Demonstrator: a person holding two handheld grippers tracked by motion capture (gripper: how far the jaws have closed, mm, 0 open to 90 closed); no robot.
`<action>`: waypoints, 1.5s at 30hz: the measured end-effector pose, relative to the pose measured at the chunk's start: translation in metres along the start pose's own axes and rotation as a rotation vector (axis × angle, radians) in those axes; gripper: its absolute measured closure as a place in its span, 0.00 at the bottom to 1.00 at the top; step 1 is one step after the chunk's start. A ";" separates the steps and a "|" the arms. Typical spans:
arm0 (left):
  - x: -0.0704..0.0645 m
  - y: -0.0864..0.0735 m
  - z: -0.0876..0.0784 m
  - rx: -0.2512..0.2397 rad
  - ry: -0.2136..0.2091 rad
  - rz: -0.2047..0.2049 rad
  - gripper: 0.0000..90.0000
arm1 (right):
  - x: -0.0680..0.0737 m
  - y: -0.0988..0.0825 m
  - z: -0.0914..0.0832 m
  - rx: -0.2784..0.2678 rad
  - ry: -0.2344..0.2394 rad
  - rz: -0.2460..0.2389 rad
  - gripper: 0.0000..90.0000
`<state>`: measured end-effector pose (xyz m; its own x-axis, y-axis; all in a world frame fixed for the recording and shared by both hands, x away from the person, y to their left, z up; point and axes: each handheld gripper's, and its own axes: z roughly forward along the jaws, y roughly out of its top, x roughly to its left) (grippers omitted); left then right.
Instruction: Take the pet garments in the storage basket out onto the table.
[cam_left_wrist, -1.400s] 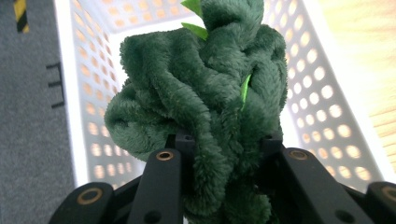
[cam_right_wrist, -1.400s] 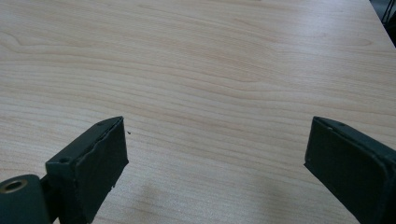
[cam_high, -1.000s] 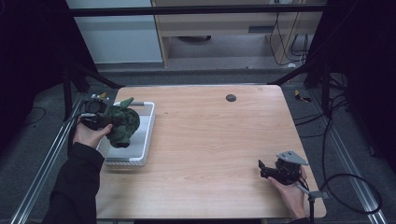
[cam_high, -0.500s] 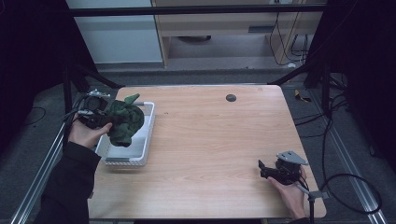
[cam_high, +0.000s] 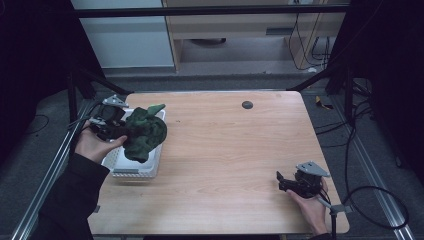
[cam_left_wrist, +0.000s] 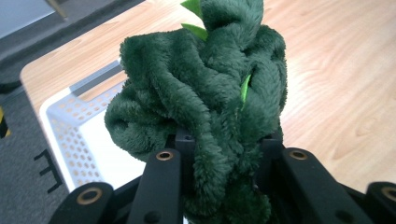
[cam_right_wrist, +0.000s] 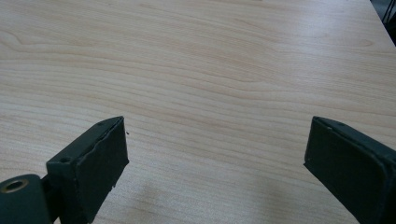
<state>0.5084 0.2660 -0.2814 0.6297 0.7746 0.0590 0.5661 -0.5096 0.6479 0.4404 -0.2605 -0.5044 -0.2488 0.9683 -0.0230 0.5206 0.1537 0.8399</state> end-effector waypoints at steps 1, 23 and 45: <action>-0.003 0.001 0.000 0.000 -0.008 0.010 0.77 | 0.000 0.000 0.000 0.000 0.000 0.000 0.07; -0.063 0.022 0.007 0.032 -0.166 0.284 0.77 | 0.000 0.000 0.000 -0.002 0.004 0.002 0.07; -0.105 0.028 0.038 0.147 -0.251 0.447 0.77 | 0.001 0.000 0.000 -0.001 0.011 0.001 0.07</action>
<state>0.4786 0.1562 -0.2984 0.9241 0.3658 0.1102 0.2707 -0.8305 0.4869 0.4401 -0.2600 -0.5041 -0.2569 0.9663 -0.0165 0.5197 0.1525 0.8406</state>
